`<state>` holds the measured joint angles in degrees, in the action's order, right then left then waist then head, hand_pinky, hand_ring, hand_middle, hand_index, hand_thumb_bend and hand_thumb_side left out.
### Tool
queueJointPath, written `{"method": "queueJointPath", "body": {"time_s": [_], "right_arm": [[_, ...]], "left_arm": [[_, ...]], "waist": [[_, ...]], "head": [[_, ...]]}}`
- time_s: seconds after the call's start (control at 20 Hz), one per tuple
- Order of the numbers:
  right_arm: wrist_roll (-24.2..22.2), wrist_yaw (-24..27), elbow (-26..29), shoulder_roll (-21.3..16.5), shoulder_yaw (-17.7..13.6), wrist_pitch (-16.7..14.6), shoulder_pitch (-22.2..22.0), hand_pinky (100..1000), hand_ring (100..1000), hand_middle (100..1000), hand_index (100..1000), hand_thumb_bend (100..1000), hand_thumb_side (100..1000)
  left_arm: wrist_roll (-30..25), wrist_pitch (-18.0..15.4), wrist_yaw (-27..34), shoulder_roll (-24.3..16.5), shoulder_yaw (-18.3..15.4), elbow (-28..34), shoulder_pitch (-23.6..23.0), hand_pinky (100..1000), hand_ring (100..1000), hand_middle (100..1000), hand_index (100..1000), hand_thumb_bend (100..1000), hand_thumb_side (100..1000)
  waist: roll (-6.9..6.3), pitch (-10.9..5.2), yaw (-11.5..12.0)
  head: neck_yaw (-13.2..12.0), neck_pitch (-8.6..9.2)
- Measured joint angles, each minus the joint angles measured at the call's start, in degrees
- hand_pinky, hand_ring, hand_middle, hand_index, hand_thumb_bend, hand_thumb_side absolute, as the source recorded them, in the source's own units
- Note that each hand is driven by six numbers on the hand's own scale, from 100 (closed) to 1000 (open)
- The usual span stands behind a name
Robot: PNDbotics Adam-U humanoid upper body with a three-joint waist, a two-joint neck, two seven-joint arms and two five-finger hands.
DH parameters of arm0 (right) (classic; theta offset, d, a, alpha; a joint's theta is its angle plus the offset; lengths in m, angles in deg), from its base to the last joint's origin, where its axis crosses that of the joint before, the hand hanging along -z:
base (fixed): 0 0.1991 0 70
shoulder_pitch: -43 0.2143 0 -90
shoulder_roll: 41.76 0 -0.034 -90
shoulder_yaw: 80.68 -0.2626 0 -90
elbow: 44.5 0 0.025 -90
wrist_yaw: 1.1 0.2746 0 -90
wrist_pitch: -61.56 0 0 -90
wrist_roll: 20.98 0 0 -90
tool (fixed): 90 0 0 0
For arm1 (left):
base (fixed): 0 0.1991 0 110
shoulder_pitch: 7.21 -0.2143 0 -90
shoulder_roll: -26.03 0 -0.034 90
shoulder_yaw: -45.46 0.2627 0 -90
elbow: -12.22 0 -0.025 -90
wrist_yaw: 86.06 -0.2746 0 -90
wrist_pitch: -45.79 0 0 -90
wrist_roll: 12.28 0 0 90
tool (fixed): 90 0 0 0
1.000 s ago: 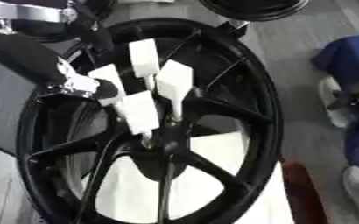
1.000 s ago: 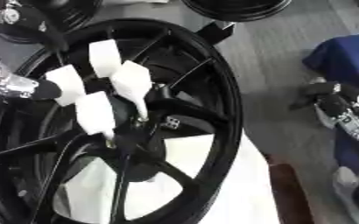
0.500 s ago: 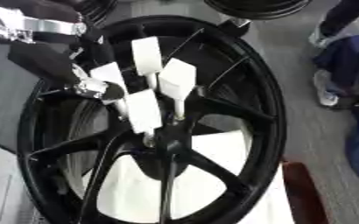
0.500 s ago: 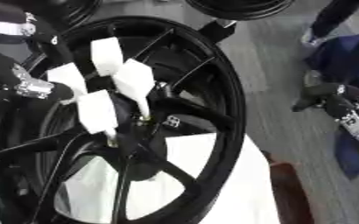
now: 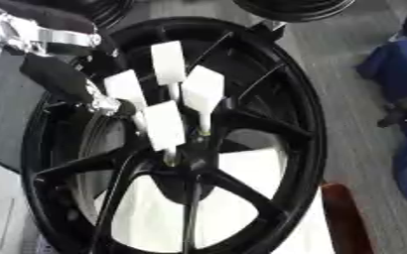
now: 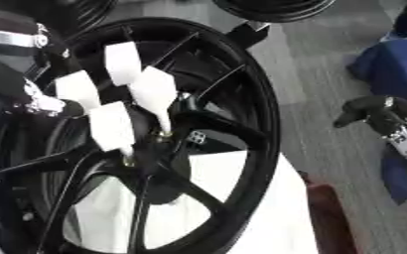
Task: Pull the pin out of the wheel hub.
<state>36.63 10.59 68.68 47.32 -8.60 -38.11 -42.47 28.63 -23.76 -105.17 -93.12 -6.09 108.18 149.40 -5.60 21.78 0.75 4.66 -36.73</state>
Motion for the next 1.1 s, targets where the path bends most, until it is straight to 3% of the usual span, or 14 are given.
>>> {"method": "queueJointPath", "body": {"time_s": [0.6, 0.75, 0.9, 1.1], "right_arm": [[-0.17, -0.01, -0.01, 0.0, 0.29, -0.13, 0.0, 950, 681, 616, 764, 100, 737], [-0.18, -0.04, -0.01, 0.0, 0.29, -0.14, 0.0, 950, 681, 616, 765, 100, 737], [-0.18, -0.17, -0.01, 0.0, 0.29, -0.14, 0.02, 950, 681, 616, 765, 100, 736], [-0.18, -0.21, -0.01, 0.01, 0.29, -0.14, 0.05, 951, 681, 616, 765, 100, 736]], "left_arm": [[2.04, 2.04, -0.03, 1.34, -0.58, -0.35, -0.02, 679, 633, 465, 607, 273, 482], [3.42, 3.42, 0.84, 1.51, -0.66, -0.35, -0.01, 658, 605, 420, 554, 219, 385], [4.71, 4.71, 2.19, 1.8, -0.9, -0.35, -0.09, 647, 591, 385, 516, 206, 354], [6.17, 6.16, 3.29, 1.77, -1.51, -0.23, -0.71, 637, 568, 339, 461, 206, 246]], "waist": [[0.09, 0.01, -0.02], [0.09, 0.07, -0.04], [0.1, 0.11, -0.08], [0.1, 0.12, -0.25]], "head": [[-0.25, -0.01], [-0.32, -0.01], [-0.35, -0.02], [-0.35, -0.02]]}}
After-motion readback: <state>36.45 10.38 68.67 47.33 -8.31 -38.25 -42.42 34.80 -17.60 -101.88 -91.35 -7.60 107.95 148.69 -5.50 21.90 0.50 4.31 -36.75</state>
